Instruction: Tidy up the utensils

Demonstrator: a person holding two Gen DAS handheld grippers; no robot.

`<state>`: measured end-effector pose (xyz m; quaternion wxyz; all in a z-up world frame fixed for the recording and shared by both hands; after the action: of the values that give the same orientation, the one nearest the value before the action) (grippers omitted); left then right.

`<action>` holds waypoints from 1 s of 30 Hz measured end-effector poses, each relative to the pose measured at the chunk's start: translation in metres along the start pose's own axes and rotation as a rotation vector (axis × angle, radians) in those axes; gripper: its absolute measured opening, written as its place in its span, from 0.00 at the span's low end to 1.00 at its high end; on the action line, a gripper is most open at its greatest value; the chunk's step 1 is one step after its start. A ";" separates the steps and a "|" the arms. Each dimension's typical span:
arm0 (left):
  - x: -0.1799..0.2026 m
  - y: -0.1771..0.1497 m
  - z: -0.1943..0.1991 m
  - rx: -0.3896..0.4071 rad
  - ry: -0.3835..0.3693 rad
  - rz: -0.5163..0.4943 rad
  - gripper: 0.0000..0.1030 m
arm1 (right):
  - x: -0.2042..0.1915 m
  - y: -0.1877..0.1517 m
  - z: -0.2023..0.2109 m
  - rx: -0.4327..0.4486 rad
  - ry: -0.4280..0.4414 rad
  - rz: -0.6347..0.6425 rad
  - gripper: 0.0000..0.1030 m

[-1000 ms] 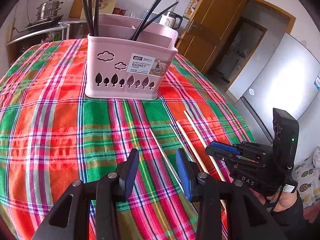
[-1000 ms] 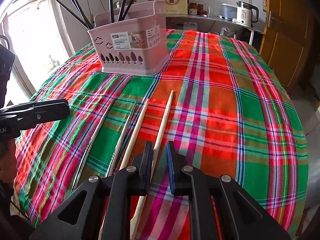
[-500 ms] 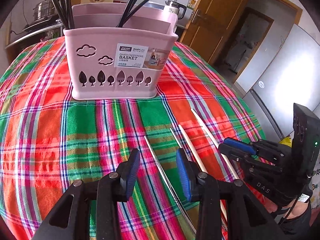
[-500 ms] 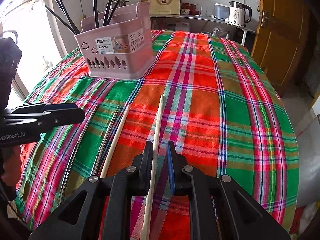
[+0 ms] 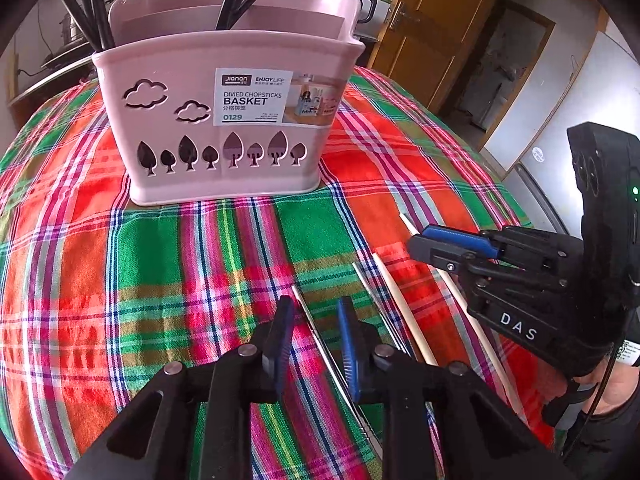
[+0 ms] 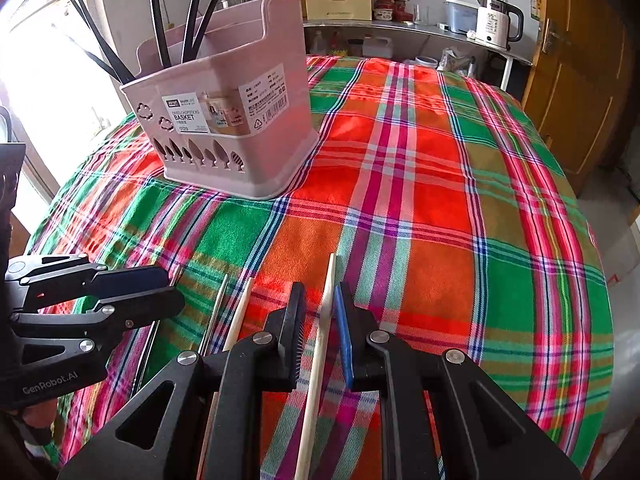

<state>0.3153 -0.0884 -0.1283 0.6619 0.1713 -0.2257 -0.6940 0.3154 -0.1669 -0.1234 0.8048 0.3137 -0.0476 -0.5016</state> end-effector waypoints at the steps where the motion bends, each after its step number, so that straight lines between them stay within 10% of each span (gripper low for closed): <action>1: 0.000 0.000 -0.001 0.001 0.001 -0.002 0.18 | 0.001 0.001 -0.002 -0.004 -0.005 0.006 0.15; 30: 0.005 0.024 -0.003 -0.038 -0.020 -0.072 0.03 | 0.000 0.026 0.005 -0.020 0.025 -0.001 0.04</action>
<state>0.3373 -0.0938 -0.1175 0.6372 0.1595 -0.2127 -0.7234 0.3335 -0.1614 -0.1045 0.8081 0.3119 -0.0326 -0.4987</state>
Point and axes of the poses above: each gripper's, at about its wrist camera, not at the fingertips, and z roughly against the way its jaws point, x to its right, y to its top, the point moved 10 cm from there along -z, roughly the way its jaws point, and after that the axes turned 12 degrees about y, right-handed, at the moved point
